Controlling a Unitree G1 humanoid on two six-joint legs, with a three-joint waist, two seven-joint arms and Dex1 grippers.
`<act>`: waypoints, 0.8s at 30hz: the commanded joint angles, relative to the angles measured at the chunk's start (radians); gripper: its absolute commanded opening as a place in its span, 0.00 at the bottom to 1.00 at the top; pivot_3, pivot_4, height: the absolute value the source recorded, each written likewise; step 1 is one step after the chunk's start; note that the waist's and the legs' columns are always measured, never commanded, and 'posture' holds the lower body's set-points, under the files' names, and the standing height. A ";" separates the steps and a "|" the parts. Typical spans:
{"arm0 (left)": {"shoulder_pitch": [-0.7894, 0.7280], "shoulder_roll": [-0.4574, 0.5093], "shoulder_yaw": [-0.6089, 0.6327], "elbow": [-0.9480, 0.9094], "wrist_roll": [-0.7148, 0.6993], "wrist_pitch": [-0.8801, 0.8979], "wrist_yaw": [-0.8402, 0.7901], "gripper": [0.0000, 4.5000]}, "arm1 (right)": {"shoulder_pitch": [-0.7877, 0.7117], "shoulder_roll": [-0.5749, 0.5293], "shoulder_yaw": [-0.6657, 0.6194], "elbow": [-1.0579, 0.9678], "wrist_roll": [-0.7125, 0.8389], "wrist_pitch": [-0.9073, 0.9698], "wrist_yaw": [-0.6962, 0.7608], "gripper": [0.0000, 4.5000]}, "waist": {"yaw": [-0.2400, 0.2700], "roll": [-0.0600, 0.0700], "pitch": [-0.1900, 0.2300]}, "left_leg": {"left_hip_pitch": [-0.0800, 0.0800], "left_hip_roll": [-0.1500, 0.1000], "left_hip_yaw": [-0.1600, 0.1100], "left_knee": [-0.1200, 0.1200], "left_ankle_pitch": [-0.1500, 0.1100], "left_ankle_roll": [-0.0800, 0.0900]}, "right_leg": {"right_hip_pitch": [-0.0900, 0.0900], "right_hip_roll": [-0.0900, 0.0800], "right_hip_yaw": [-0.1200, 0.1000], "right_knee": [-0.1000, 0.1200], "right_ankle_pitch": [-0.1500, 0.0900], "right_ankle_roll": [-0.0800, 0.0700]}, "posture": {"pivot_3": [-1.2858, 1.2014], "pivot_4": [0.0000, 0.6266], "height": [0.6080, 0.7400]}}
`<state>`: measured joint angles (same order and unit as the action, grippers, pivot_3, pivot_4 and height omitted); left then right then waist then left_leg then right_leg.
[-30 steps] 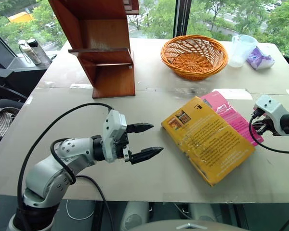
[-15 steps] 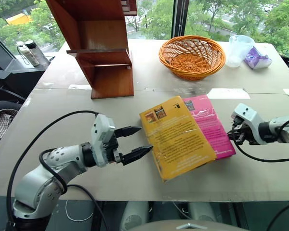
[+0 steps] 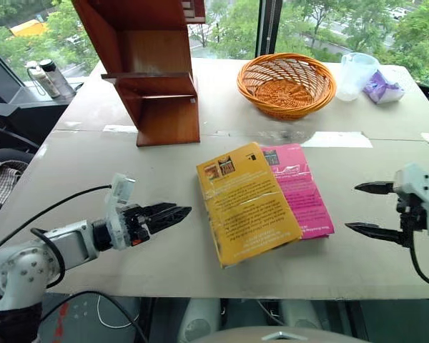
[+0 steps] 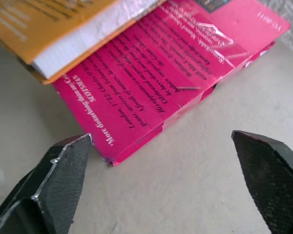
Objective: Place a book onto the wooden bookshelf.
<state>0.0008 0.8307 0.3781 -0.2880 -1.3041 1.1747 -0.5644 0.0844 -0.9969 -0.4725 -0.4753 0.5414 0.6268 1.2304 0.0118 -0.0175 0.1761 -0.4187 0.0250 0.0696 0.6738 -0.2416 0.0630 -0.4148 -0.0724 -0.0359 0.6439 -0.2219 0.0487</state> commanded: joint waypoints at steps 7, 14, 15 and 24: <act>-0.172 -0.063 -0.105 0.305 -0.346 0.207 0.350 1.00 | 0.068 0.013 -0.201 -0.168 0.266 0.110 -0.038 0.99 | 0.004 -0.001 -0.001 | 0.004 0.001 0.000 -0.002 0.000 0.000 | 0.003 -0.006 0.003 0.001 0.003 -0.005 | 0.52 0.24 0.95; -0.217 -0.160 -0.190 0.356 -0.468 0.169 0.503 1.00 | 0.128 0.012 -0.250 -0.222 0.319 0.147 -0.099 0.99 | 0.012 0.000 -0.001 | 0.003 -0.003 0.000 -0.003 0.000 0.000 | 0.003 -0.014 0.003 -0.001 0.003 -0.006 | 0.52 0.24 0.95; -0.227 -0.184 -0.207 0.364 -0.482 0.159 0.523 1.00 | 0.137 0.013 -0.261 -0.230 0.326 0.147 -0.102 0.99 | 0.012 0.000 -0.002 | 0.003 -0.003 0.000 -0.003 0.000 0.000 | 0.003 -0.015 0.003 -0.001 0.003 -0.006 | 0.52 0.24 0.95; -0.316 -0.285 -0.281 0.438 -0.495 0.138 0.564 1.00 | 0.205 0.043 -0.316 -0.285 0.377 0.132 -0.130 0.99 | 0.021 -0.001 -0.002 | 0.003 -0.004 0.000 -0.003 0.000 0.000 | 0.004 -0.015 0.002 -0.001 0.003 -0.006 | 0.52 0.24 0.95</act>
<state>-0.3088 0.5562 0.1158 0.1336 -1.8000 1.3168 -0.0036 0.2817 -0.9604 -0.7459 -0.7374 0.9040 0.7769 1.1045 0.0327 -0.0180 0.1739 -0.4161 0.0210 0.0697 0.6708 -0.2417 0.0629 -0.4112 -0.0870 -0.0340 0.6426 -0.2192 0.0429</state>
